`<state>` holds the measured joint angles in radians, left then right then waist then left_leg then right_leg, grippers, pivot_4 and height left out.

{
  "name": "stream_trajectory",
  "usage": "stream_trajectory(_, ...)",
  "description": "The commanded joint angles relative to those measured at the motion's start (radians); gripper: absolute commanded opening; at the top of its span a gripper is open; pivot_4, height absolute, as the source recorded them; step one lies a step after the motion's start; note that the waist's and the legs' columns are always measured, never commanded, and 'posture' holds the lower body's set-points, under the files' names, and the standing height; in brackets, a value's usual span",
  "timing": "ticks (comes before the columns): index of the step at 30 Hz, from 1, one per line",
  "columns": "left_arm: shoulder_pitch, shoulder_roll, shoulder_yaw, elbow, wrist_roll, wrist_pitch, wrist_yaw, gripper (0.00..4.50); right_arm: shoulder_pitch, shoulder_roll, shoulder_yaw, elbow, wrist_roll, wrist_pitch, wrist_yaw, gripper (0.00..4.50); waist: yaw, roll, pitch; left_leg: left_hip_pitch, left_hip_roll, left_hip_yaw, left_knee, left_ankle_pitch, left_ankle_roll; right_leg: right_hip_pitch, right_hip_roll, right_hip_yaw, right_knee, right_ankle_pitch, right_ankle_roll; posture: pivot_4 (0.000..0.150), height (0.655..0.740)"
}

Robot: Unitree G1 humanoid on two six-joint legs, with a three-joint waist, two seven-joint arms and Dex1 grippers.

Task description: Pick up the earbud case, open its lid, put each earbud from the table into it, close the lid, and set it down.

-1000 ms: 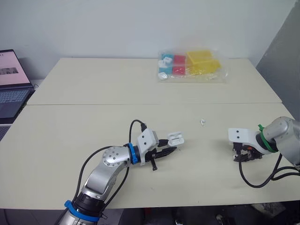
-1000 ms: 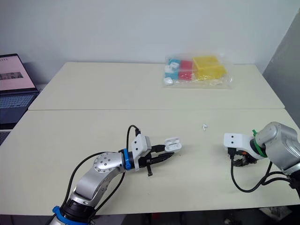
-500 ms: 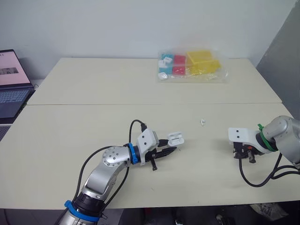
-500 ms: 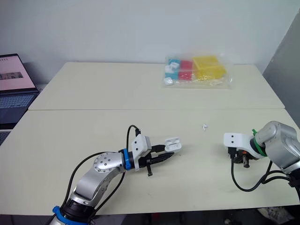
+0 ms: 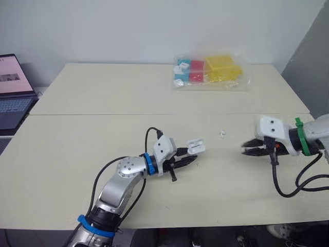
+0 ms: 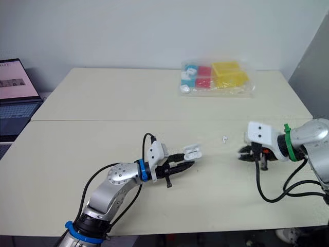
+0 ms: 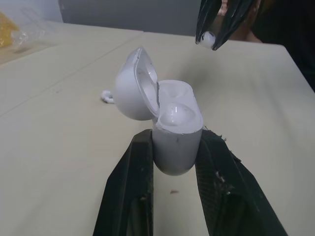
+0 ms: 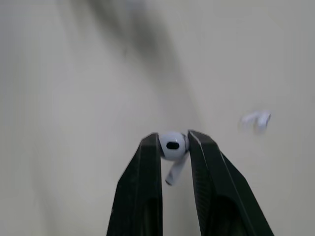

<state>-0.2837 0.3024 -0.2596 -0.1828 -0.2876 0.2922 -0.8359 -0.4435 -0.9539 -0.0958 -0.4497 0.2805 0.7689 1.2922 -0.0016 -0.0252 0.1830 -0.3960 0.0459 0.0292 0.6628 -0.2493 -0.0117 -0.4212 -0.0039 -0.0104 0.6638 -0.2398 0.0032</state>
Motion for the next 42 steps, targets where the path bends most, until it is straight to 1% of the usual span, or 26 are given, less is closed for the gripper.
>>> stream_trajectory(1, -0.031, -0.017, 0.036, -0.033, -0.045, 0.025, 0.019, 0.81, -0.015, 0.074, -0.134, -0.147, 0.134, 0.142, -0.141, 0.41, 0.001, 0.0, 0.0, 0.0, 0.0, 0.0, 0.0, 0.0, 0.0, 0.0, 0.0, 0.0, 0.0, 0.0, 0.0, 0.15, 0.74)
stream_trajectory(2, -0.04, -0.023, 0.042, -0.033, -0.056, 0.036, 0.023, 0.81, -0.019, 0.135, -0.16, -0.168, 0.176, 0.17, -0.195, 0.41, 0.001, 0.0, 0.0, 0.0, 0.0, -0.001, 0.0, 0.0, 0.0, 0.001, 0.0, -0.001, 0.0, 0.0, 0.0, 0.15, 0.74)
stream_trajectory(4, -0.059, -0.031, 0.048, -0.035, -0.069, 0.048, 0.025, 0.81, -0.014, 0.259, -0.187, -0.198, 0.216, 0.154, -0.312, 0.41, -0.001, -0.001, -0.001, 0.0, 0.0, 0.0, 0.001, 0.0, 0.0, 0.001, 0.0, 0.0, 0.0, 0.0, 0.0, 0.15, 0.74)
stream_trajectory(6, -0.077, -0.037, 0.055, -0.038, -0.079, 0.058, 0.027, 0.81, 0.006, 0.359, -0.176, -0.235, 0.213, 0.109, -0.415, 0.41, 0.0, -0.001, -0.001, 0.001, -0.001, 0.0, 0.001, 0.0, 0.0, 0.001, 0.0, 0.001, 0.0, 0.0, 0.001, 0.15, 0.74)
stream_trajectory(10, -0.104, -0.038, 0.065, -0.029, -0.094, 0.069, 0.029, 0.81, 0.024, 0.442, -0.136, -0.274, 0.251, 0.131, -0.522, 0.41, 0.0, -0.001, -0.001, 0.0, -0.001, 0.0, 0.0, 0.0, 0.0, 0.0, 0.0, 0.0, 0.0, 0.0, 0.001, 0.15, 0.74)
stream_trajectory(16, -0.126, -0.032, 0.08, -0.045, -0.114, 0.094, 0.025, 0.81, 0.106, 0.522, -0.038, -0.302, 0.22, 0.004, -0.62, 0.41, -0.001, -0.001, -0.001, -0.001, 0.0, 0.0, 0.0, 0.0, 0.0, 0.0, 0.0, 0.0, -0.001, 0.0, 0.0, 0.15, 0.74)
stream_trajectory(18, -0.131, -0.028, 0.085, -0.041, -0.118, 0.094, 0.021, 0.81, 0.113, 0.533, -0.019, -0.29, 0.203, -0.031, -0.646, 0.41, -0.001, -0.001, -0.001, -0.001, 0.0, 0.0, 0.0, 0.0, 0.0, 0.0, 0.0, 0.0, 0.0, 0.0, 0.0, 0.15, 0.74)
stream_trajectory(22, -0.131, -0.024, 0.086, -0.028, -0.12, 0.085, 0.013, 0.81, 0.122, 0.508, 0.03, -0.242, 0.137, -0.141, -0.647, 0.41, -0.001, -0.001, -0.001, 0.0, -0.001, 0.0, 0.0, 0.0, 0.0, 0.0, 0.0, 0.0, 0.0, 0.0, 0.0, 0.15, 0.74)
stream_trajectory(25, -0.124, -0.021, 0.087, -0.029, -0.123, 0.082, 0.012, 0.81, 0.133, 0.499, 0.046, -0.211, 0.117, -0.193, -0.649, 0.41, -0.001, -0.001, -0.001, 0.0, -0.001, 0.0, 0.0, 0.0, 0.0, 0.0, 0.0, 0.0, 0.0, 0.0, 0.0, 0.15, 0.74)
stream_trajectory(36, -0.116, -0.016, 0.092, -0.008, -0.121, 0.062, 0.004, 0.81, 0.216, 0.455, 0.069, -0.158, 0.096, -0.301, -0.625, 0.41, -0.001, -0.001, -0.001, 0.0, 0.0, 0.0, 0.0, 0.0, 0.0, 0.0, 0.0, 0.0, -0.001, 0.0, 0.0, 0.15, 0.74)
stream_trajectory(42, -0.111, -0.014, 0.091, -0.006, -0.121, 0.058, -0.005, 0.81, 0.224, 0.457, 0.084, -0.136, 0.089, -0.339, -0.632, 0.41, -0.001, -0.001, -0.001, 0.0, 0.0, 0.0, 0.0, 0.0, 0.0, 0.0, 0.001, 0.0, -0.001, 0.0, 0.0, 0.15, 0.74)
